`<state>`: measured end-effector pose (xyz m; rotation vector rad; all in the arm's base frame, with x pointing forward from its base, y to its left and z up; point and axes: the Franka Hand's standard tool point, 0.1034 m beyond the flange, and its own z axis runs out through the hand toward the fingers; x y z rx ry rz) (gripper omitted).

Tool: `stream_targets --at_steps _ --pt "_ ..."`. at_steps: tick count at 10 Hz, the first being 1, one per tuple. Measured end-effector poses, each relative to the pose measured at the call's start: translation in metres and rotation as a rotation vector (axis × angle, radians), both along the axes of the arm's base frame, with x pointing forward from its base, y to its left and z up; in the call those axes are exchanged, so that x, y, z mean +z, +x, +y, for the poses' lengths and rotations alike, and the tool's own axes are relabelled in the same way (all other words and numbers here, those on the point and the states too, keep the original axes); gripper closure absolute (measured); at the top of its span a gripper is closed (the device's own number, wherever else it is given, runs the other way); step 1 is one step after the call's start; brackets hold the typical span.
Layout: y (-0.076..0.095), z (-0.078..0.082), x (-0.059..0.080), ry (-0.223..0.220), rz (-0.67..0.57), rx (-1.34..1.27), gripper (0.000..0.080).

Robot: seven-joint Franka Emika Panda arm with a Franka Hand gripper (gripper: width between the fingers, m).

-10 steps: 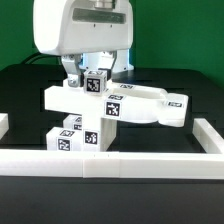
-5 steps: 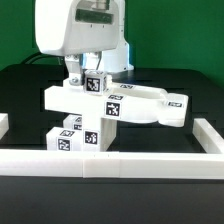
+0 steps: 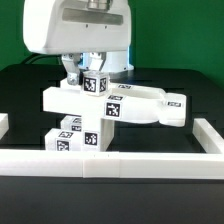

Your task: Assemble chair

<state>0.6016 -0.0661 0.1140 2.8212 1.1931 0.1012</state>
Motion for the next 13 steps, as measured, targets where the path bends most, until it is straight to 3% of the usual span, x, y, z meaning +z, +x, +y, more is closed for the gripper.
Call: stream_targets --at_steps 7,11,13 --pt "-0.0011 -0.0039 -0.0009 0.059 -0.02 -0.534 0.0515" --pt "-0.0041 0.0005 -0.0015 0.165 0.004 -1.052 0.0515" --pt "-0.0035 0.0022 -0.0013 0.188 0.006 -1.195 0.0515"
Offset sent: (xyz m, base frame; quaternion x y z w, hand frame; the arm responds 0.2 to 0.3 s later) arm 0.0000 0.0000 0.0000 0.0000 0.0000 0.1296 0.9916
